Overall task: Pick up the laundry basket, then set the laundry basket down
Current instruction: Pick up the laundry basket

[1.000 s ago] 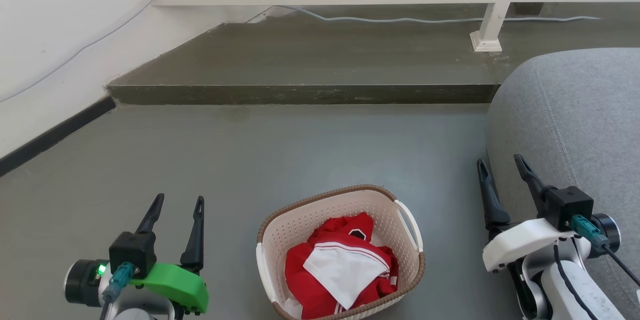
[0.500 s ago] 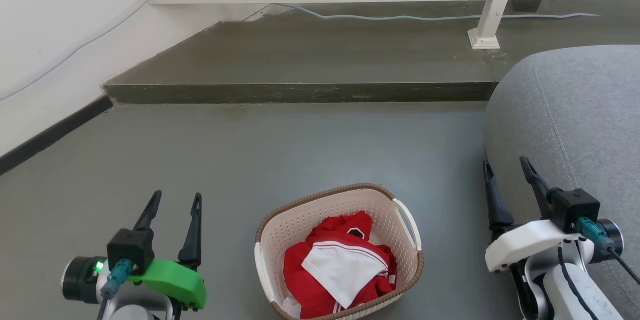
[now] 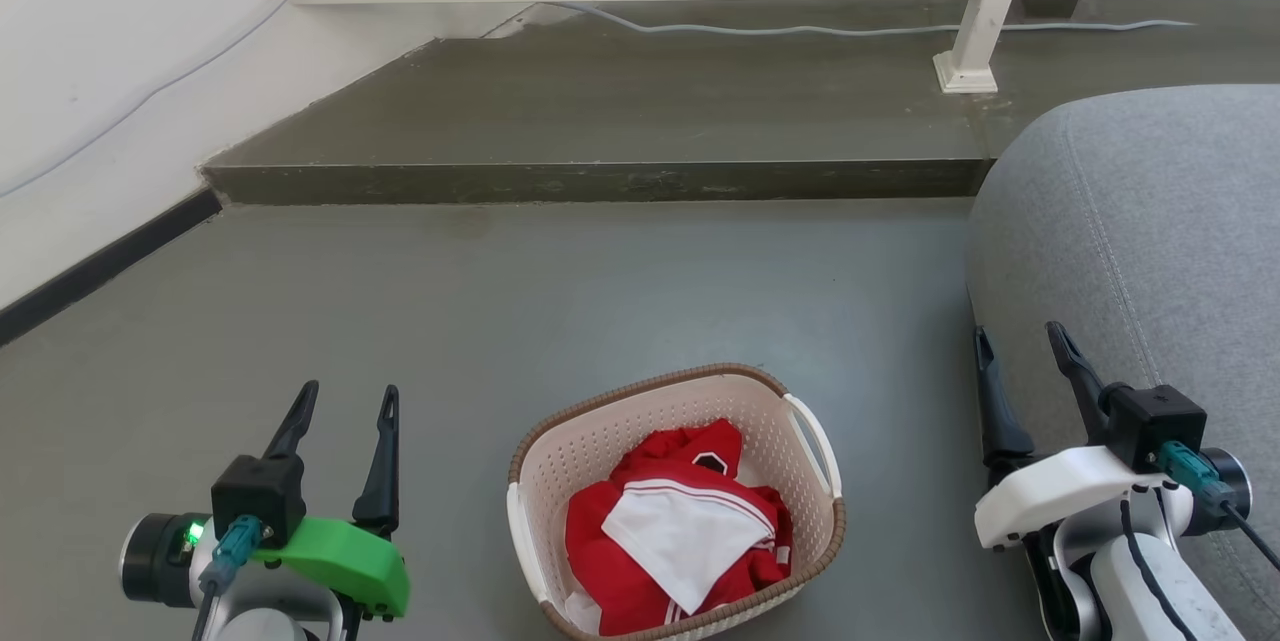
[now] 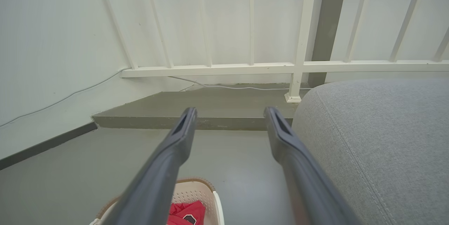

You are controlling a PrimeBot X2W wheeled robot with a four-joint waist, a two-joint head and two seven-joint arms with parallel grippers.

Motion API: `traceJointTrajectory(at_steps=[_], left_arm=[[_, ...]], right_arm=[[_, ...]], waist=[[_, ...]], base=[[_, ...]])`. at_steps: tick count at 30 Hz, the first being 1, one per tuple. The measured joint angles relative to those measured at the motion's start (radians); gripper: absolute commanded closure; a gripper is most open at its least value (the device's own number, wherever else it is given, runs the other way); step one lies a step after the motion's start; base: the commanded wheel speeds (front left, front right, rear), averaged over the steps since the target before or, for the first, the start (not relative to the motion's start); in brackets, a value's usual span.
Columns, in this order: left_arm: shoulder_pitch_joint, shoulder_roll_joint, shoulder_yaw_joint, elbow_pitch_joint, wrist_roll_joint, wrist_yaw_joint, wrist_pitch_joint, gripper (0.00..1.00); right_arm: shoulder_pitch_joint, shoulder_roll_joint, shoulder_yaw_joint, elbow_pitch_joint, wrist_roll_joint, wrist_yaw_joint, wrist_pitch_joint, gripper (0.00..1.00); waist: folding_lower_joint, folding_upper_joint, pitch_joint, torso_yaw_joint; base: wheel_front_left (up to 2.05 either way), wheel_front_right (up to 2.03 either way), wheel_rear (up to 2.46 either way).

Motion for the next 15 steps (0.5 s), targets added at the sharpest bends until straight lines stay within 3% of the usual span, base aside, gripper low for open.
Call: traceJointTrajectory(at_steps=[15], left_arm=[[-0.001,-0.002,0.0,0.006,0.0,0.0,0.0,0.0]], right_arm=[[0.0,0.004,-0.015,-0.004,-0.004,0.009,0.0,0.0]], waist=[[0.0,0.0,0.02,-0.002]], base=[[0.0,0.0,0.0]])
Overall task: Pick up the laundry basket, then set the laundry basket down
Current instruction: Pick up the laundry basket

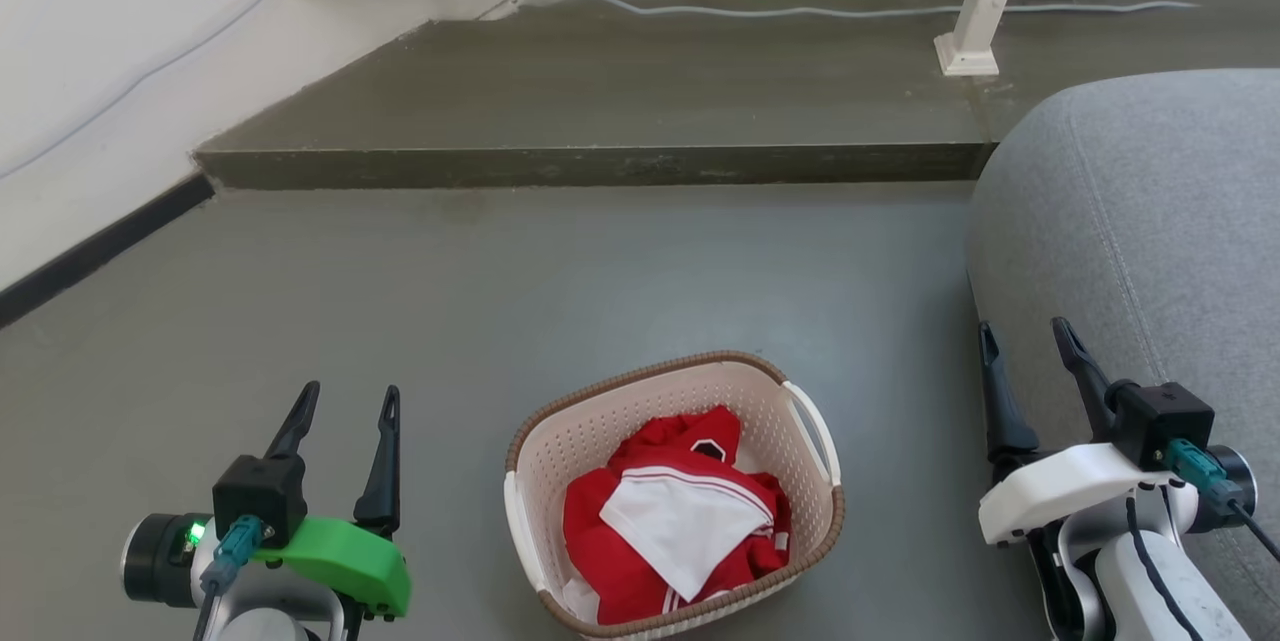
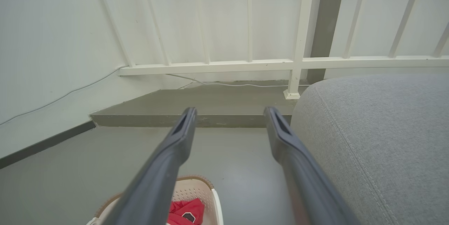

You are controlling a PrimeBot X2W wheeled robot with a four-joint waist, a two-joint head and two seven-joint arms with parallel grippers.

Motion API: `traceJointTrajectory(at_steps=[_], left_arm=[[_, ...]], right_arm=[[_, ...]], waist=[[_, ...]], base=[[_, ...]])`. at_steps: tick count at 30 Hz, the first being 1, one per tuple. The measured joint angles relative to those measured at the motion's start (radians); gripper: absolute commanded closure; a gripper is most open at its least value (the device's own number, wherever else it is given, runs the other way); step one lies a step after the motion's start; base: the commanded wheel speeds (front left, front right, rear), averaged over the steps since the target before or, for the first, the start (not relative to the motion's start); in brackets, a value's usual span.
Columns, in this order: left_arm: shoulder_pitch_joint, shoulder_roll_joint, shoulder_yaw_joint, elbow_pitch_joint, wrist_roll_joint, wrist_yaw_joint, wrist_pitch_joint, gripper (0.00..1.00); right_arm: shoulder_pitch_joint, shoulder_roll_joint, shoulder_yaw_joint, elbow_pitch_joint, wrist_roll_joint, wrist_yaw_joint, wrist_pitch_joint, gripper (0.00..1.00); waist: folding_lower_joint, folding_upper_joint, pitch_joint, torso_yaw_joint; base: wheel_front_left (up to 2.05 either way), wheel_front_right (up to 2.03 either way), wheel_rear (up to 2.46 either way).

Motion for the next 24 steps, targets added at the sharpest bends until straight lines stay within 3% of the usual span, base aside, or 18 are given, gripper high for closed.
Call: traceJointTrajectory(at_steps=[24], left_arm=[[-0.144,-0.018,-0.023,0.0,-0.001,-0.034,0.007,0.0]], right_arm=[[-0.053,0.011,-0.02,-0.076,-0.029,-0.001,-0.001,0.0]], waist=[[0.0,0.0,0.27,-0.009]], base=[[0.0,0.0,0.0]])
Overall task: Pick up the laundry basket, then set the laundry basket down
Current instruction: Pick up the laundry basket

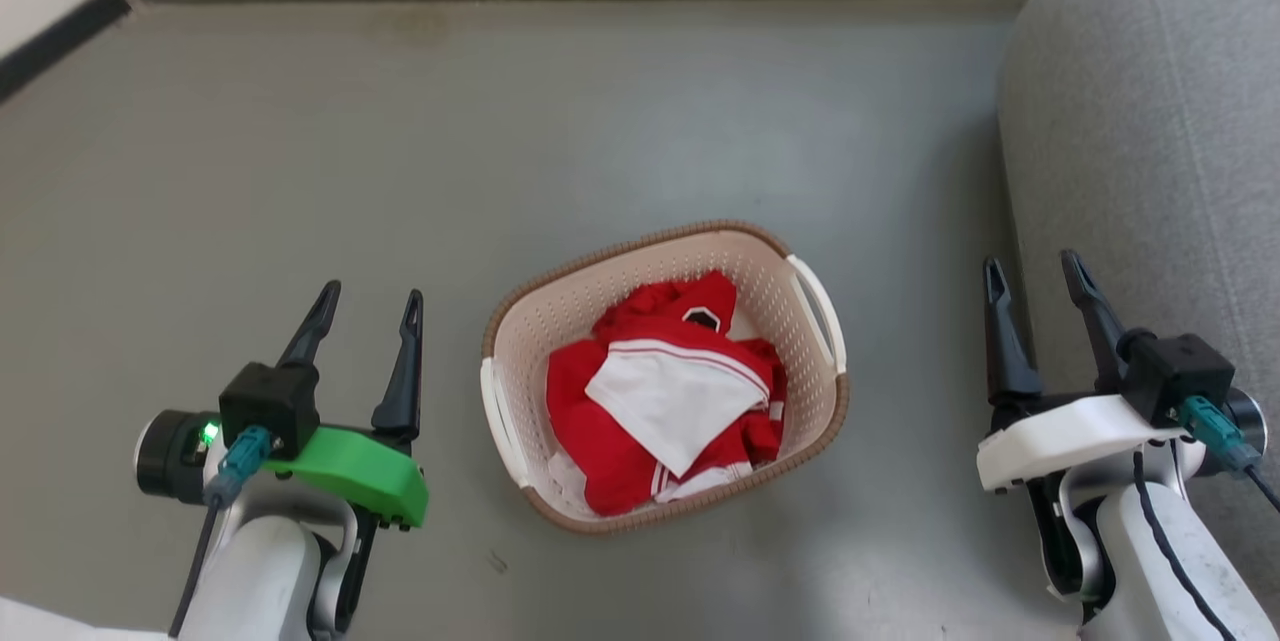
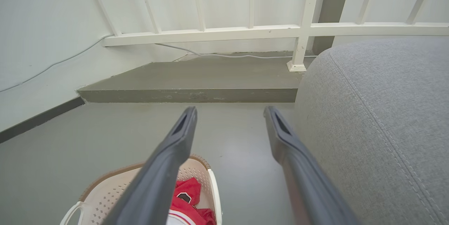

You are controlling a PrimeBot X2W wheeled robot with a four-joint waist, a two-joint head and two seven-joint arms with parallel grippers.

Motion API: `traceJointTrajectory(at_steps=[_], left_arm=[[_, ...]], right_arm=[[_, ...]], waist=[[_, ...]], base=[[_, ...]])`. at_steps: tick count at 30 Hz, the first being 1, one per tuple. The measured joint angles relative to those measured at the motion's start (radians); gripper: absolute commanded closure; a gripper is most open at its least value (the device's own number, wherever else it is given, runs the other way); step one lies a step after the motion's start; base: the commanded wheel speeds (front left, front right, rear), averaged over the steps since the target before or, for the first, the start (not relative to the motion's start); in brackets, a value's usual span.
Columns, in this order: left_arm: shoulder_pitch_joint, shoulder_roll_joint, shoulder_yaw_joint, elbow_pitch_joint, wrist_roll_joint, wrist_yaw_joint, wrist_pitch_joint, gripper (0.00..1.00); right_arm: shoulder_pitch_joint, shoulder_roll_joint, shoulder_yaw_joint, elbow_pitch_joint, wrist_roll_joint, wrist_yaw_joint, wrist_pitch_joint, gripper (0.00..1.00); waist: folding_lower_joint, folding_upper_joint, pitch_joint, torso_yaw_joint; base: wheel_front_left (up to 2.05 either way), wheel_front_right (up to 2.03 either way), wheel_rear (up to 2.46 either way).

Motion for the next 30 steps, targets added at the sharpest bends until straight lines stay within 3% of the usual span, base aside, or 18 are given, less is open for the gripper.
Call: traceJointTrajectory(at_steps=[17,30], left_arm=[[-0.151,-0.012,-0.013,0.172,-0.08,-0.103,0.131,0.0],[-0.293,-0.018,-0.017,0.336,-0.137,-0.134,0.229,0.0]], right_arm=[[-0.144,0.025,0.006,-0.062,-0.03,0.0,-0.002,0.0],[-0.225,0.034,0.009,-0.103,-0.042,-0.001,-0.002,0.0]], waist=[[0.0,0.0,0.241,-0.017],[0.0001,0.0,0.406,-0.054]], base=[[0.0,0.0,0.0],[0.0,0.0,0.0]])
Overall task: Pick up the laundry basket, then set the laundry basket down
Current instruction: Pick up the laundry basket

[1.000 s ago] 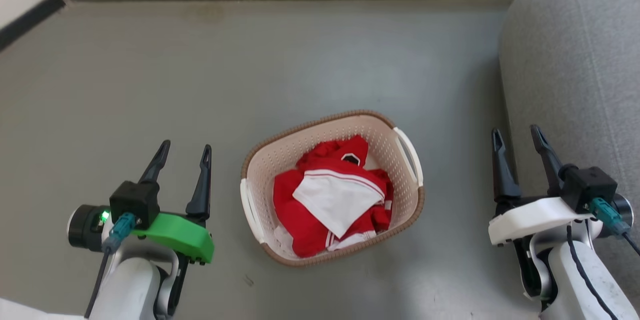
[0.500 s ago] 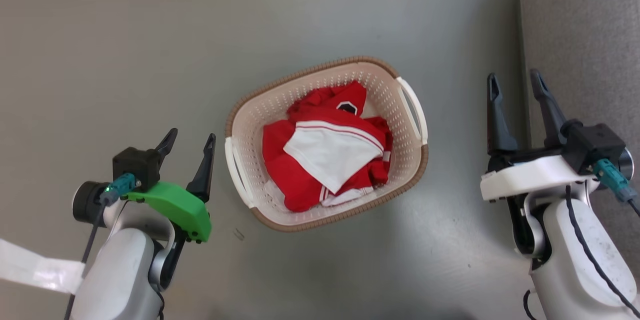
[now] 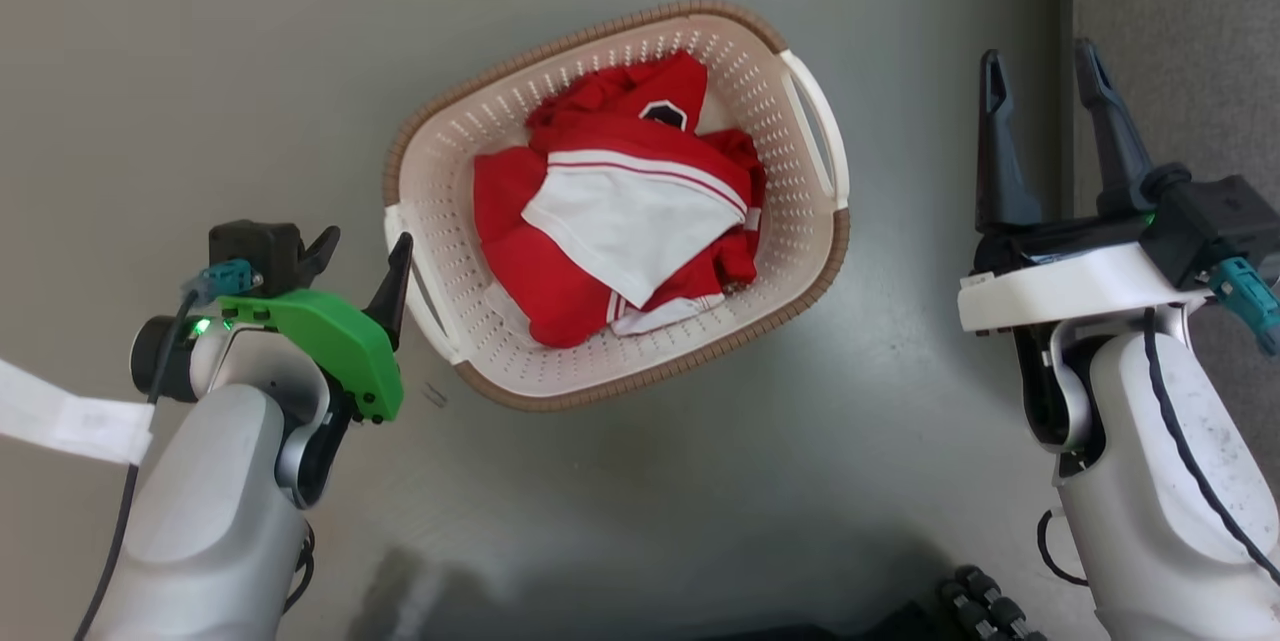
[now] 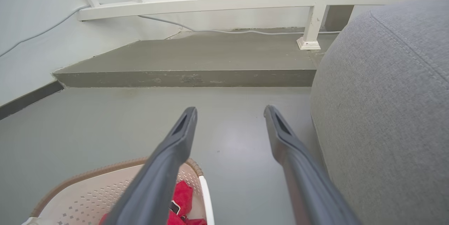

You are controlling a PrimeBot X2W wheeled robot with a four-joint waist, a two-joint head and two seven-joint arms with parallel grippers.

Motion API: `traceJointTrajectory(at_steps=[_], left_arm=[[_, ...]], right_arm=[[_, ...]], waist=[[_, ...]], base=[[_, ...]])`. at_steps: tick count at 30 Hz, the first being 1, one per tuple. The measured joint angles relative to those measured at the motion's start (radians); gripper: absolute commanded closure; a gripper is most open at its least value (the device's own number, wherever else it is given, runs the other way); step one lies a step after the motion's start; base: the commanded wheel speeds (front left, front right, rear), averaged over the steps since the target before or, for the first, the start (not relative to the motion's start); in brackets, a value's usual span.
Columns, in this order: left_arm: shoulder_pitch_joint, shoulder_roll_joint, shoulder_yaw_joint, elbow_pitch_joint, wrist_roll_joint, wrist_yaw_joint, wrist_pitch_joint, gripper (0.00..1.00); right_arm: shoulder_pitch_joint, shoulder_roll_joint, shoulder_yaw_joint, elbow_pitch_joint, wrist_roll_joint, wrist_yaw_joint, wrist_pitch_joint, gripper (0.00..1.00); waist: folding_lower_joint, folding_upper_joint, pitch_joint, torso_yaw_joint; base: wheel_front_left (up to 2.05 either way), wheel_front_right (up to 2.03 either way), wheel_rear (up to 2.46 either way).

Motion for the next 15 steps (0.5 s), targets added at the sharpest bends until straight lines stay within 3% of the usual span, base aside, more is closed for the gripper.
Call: traceJointTrajectory(at_steps=[15], left_arm=[[-0.115,-0.006,-0.011,0.192,-0.065,-0.013,0.07,0.0]], right_arm=[[-0.033,0.016,-0.002,-0.029,-0.02,-0.009,0.0,0.0]], waist=[[0.0,0.0,0.135,-0.047]], base=[[0.0,0.0,0.0]])
